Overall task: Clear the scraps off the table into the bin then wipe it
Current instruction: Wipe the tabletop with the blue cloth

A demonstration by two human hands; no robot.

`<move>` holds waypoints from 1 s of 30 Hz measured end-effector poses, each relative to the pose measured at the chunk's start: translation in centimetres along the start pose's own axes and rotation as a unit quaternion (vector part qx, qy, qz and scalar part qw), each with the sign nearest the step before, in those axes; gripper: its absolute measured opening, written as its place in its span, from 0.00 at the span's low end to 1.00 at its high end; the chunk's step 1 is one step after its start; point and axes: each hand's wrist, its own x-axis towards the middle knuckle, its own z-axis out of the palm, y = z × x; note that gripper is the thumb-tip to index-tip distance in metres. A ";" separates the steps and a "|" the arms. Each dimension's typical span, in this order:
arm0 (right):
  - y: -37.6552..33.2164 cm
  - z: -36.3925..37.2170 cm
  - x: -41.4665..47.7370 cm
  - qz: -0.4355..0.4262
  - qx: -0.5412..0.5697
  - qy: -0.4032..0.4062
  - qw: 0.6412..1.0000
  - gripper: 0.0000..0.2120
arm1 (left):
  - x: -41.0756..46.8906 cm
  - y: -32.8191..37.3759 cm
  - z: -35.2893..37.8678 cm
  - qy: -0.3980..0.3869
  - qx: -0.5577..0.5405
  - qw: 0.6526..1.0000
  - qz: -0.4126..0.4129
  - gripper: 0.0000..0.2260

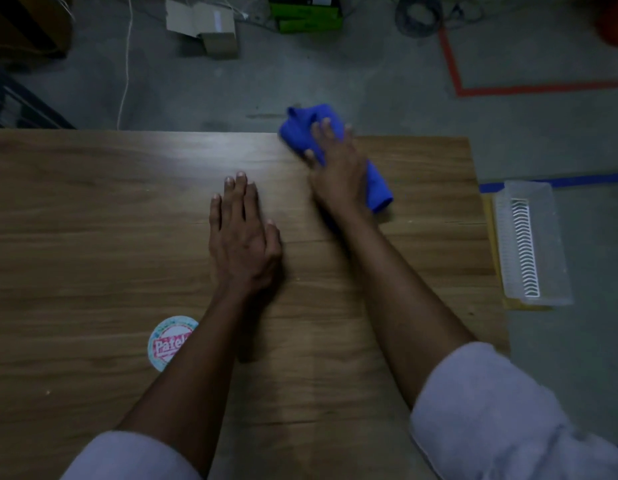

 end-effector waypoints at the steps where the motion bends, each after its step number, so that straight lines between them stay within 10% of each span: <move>1: -0.9 0.3 -1.1 -0.041 0.027 -0.013 0.999 0.25 | -0.1 0.1 -0.1 -0.001 -0.003 1.000 0.001 0.31; 4: 0.0 -1.3 -5.0 -0.143 0.117 -0.046 0.982 0.25 | -0.2 0.3 -0.5 0.001 -0.021 1.000 0.001 0.31; 10: 5.9 -3.3 -1.7 0.030 0.075 0.089 0.993 0.22 | -0.2 0.3 -0.1 0.008 -0.012 1.000 0.004 0.31; 19: 3.4 -4.3 -7.9 -0.248 0.132 -0.134 0.950 0.29 | -0.3 0.2 -0.3 0.012 -0.025 1.000 0.010 0.31; 25: 5.8 -6.7 -0.2 -0.086 0.111 -0.050 0.989 0.22 | -0.3 0.0 0.0 0.016 -0.044 0.999 0.015 0.30; 30: 3.8 -3.4 -6.4 -0.241 0.091 -0.164 0.952 0.24 | -0.5 -0.7 -0.2 0.077 -0.195 0.978 -0.018 0.25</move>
